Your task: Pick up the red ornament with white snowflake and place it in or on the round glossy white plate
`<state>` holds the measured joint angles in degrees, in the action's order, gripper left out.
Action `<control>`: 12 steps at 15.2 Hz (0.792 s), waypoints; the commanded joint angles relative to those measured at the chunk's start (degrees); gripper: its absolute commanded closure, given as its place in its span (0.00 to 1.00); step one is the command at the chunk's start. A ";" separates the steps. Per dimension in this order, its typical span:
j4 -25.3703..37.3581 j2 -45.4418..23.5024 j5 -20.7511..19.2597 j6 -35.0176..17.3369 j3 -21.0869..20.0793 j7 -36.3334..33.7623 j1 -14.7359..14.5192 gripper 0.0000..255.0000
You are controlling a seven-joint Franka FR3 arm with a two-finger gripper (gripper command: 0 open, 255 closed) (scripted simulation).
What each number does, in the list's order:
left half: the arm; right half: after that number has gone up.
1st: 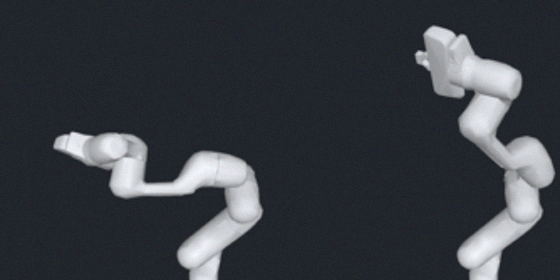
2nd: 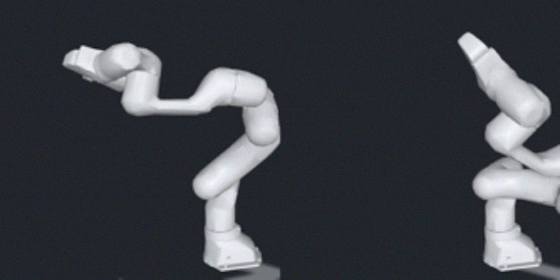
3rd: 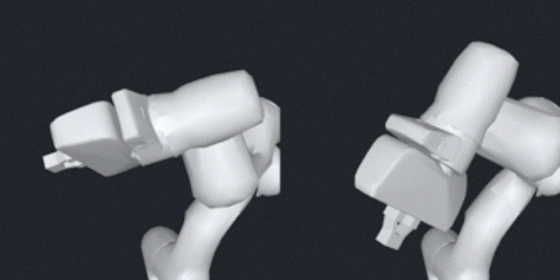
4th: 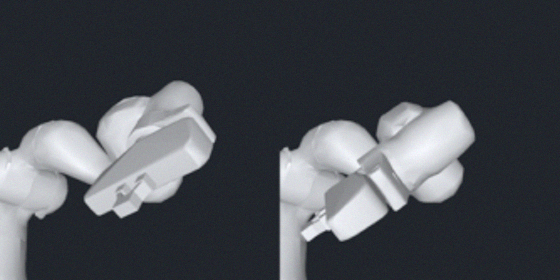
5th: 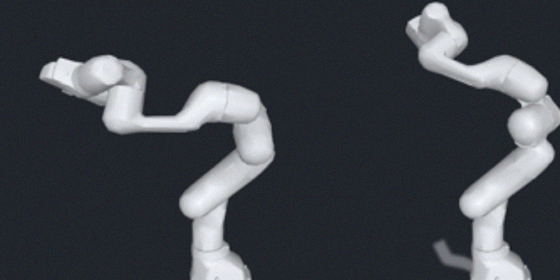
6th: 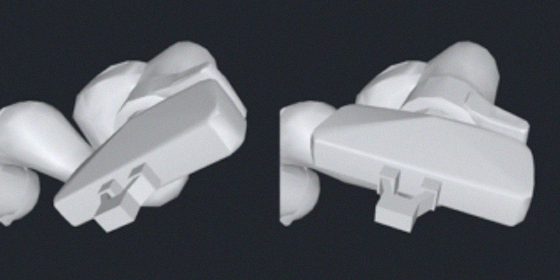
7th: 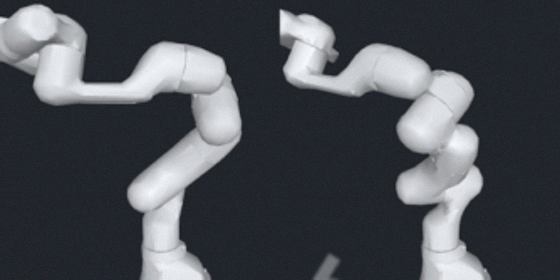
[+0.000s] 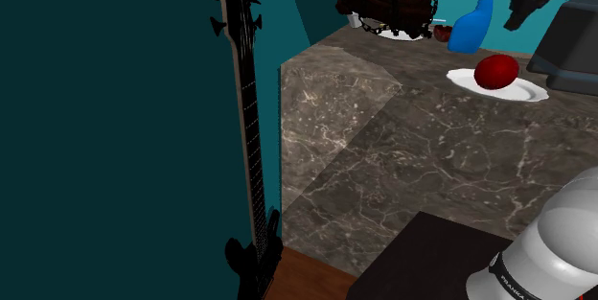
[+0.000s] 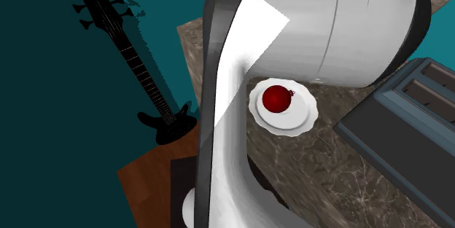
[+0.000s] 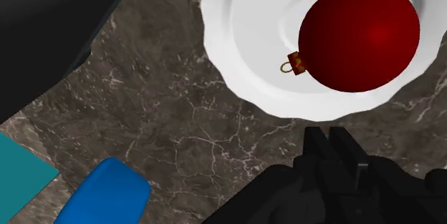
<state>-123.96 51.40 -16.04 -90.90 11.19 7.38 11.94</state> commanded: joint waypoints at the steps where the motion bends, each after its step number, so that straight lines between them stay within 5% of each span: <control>1: -2.04 1.24 -0.36 -0.84 0.38 0.17 0.20 1.00; 3: -1.77 0.97 -0.30 -0.82 0.35 0.11 0.16 1.00; 4: -1.77 0.97 -0.30 -0.82 0.35 0.11 0.16 0.00; 11: -29.58 33.92 15.68 -15.94 -3.73 -40.62 20.26 0.00; 12: -29.99 34.44 16.15 -16.11 -3.96 -41.10 20.77 0.00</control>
<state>-151.79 83.02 -1.69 -105.90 8.03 -29.66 30.81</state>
